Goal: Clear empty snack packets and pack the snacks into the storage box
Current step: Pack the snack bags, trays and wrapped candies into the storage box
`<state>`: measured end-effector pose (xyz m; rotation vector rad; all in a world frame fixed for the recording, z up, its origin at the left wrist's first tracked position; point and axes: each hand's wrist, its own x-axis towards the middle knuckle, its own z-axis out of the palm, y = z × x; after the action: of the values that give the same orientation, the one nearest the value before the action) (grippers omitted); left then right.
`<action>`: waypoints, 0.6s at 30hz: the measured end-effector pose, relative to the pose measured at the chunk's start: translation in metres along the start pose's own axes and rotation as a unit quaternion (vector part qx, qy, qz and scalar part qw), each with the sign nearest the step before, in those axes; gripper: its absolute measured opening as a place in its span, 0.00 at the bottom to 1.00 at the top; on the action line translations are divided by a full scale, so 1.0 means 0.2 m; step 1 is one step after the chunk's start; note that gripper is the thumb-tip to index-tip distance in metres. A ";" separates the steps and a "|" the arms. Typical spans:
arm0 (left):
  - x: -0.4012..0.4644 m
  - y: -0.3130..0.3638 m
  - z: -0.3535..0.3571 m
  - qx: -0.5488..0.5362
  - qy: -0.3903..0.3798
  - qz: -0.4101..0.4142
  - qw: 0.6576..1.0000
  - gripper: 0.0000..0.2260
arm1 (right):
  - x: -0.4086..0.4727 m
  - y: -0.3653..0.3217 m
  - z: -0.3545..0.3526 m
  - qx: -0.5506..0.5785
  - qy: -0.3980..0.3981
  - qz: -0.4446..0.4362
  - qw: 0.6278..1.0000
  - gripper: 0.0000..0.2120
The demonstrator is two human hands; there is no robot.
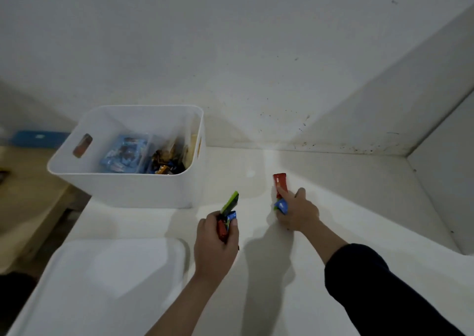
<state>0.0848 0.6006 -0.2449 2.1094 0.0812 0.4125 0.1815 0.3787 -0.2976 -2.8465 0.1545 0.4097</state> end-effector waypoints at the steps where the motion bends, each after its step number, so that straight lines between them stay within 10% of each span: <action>1: 0.01 0.03 -0.05 -0.014 0.014 0.006 1.000 0.09 | 0.00 -0.03 0.02 0.006 0.000 0.029 1.000 0.34; 13: 0.23 -0.05 -0.62 -0.030 0.098 0.043 0.994 0.10 | -0.29 -0.26 0.23 0.173 0.161 0.122 0.964 0.13; 18: 0.41 -0.06 -0.81 -0.034 0.130 0.074 0.988 0.10 | -0.42 -0.53 0.04 0.398 0.226 0.095 0.884 0.06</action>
<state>0.1102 0.7555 -0.1537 1.9903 0.0606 0.7682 0.1146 0.4890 -0.2544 -2.0517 0.5501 -0.2579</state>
